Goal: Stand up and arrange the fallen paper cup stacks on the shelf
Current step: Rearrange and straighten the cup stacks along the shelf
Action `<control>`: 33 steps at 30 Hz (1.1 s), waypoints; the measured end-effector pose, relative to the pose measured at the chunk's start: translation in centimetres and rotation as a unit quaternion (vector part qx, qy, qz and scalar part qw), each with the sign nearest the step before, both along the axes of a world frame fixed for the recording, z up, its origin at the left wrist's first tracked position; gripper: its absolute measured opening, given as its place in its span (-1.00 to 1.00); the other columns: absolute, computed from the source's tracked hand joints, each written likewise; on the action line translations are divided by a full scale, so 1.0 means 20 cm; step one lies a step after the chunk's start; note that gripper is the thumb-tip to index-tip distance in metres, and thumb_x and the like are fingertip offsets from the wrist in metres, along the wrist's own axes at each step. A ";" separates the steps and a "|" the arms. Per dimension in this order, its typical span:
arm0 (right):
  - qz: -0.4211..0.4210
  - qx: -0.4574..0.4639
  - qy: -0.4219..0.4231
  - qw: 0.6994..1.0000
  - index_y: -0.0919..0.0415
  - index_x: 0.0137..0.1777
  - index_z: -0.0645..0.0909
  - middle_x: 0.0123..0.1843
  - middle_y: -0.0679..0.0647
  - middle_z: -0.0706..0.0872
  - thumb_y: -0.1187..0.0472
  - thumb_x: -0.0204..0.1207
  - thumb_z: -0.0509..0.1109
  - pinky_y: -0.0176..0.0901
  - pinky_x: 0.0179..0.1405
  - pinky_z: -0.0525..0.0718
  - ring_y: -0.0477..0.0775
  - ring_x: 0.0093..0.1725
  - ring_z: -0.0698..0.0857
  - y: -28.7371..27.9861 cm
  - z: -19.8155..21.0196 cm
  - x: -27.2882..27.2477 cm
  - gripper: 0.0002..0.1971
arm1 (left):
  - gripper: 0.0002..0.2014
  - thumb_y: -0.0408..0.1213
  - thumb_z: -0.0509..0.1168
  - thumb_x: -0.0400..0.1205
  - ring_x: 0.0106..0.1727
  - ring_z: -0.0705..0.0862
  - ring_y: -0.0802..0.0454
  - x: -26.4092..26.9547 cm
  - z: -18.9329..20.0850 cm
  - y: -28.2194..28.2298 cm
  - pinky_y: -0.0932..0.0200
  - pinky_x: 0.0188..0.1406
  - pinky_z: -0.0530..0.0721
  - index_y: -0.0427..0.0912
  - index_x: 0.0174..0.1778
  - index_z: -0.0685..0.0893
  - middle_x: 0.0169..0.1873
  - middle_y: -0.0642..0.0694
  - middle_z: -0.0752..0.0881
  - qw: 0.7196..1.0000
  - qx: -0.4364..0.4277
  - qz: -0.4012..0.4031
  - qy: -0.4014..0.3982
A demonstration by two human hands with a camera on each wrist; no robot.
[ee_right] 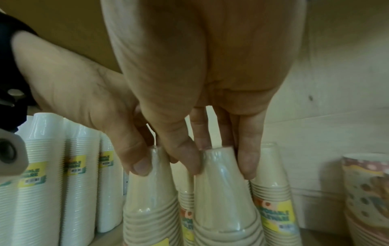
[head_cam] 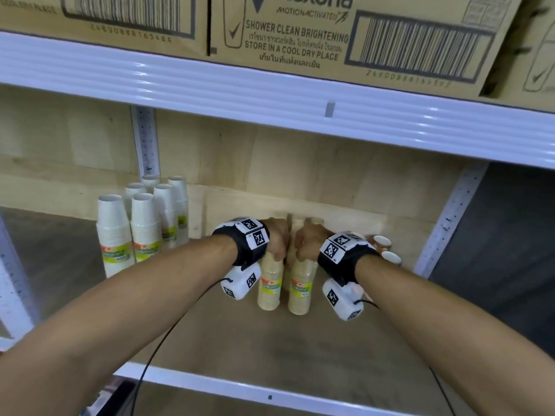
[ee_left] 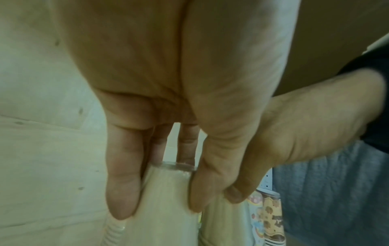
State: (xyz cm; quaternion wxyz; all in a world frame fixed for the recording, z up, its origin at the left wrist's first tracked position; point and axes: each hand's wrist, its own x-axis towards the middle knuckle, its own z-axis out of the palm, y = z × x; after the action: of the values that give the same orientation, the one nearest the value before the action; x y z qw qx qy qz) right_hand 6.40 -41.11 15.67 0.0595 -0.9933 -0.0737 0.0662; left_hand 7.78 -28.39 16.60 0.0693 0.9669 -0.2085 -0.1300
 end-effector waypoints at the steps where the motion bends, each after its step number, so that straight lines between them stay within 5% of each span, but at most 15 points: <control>1: -0.003 0.004 -0.001 1.000 0.33 0.15 0.72 0.13 0.15 0.69 0.29 0.45 0.46 -0.20 -0.18 0.57 0.12 0.03 0.69 -0.03 0.00 0.00 -0.72 | -0.66 -0.41 0.42 0.55 -0.11 0.62 0.03 -0.01 0.00 -0.03 0.32 -0.49 0.53 -0.34 0.26 0.70 0.00 -0.14 0.69 1.000 0.010 -0.002 -0.005; 6: -0.025 0.043 -0.023 0.998 0.15 -0.04 0.64 -0.02 0.04 0.68 0.25 0.45 0.42 -0.22 -0.22 0.51 0.04 -0.12 0.64 -0.15 -0.04 0.00 -0.90 | -0.67 -0.41 0.40 0.57 -0.04 0.63 -0.02 0.00 -0.02 -0.12 0.22 -0.31 0.60 -0.34 0.27 0.68 0.06 -0.16 0.68 1.000 -0.019 -0.020 0.002; 10: -0.048 0.037 -0.021 0.998 0.25 0.21 0.70 0.15 0.16 0.73 0.27 0.51 0.37 -0.15 -0.09 0.61 0.18 0.09 0.73 -0.20 -0.05 0.03 -0.71 | -0.66 -0.39 0.41 0.55 0.11 0.72 -0.11 0.03 -0.05 -0.18 0.11 -0.11 0.65 -0.32 0.26 0.69 0.18 -0.21 0.73 0.999 -0.025 -0.019 -0.010; 16: -0.068 0.030 -0.069 0.995 0.28 0.30 0.66 0.30 0.19 0.68 0.24 0.61 0.33 -0.18 0.05 0.57 0.19 0.26 0.68 -0.22 -0.09 0.08 -0.70 | -0.64 -0.36 0.45 0.52 0.15 0.73 -0.13 0.09 -0.10 -0.21 0.00 0.10 0.77 -0.29 0.25 0.72 0.17 -0.21 0.73 0.999 -0.041 -0.014 -0.017; 33: -0.082 0.067 -0.099 0.989 0.12 -0.06 0.69 0.08 0.11 0.73 0.20 0.61 0.23 -0.15 -0.14 0.47 0.14 -0.03 0.66 -0.26 -0.18 0.21 -0.81 | -0.71 -0.34 0.44 0.55 0.14 0.71 -0.14 0.15 -0.17 -0.23 -0.02 0.11 0.75 -0.30 0.19 0.74 0.14 -0.22 0.74 0.998 -0.067 -0.020 0.001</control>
State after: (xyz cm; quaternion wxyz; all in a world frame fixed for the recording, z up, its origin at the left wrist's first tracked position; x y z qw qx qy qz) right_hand 10.65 -46.24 12.13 0.1233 -0.9914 -0.0019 -0.0429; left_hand 10.88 -33.01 13.24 0.1313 0.9557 -0.2354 -0.1184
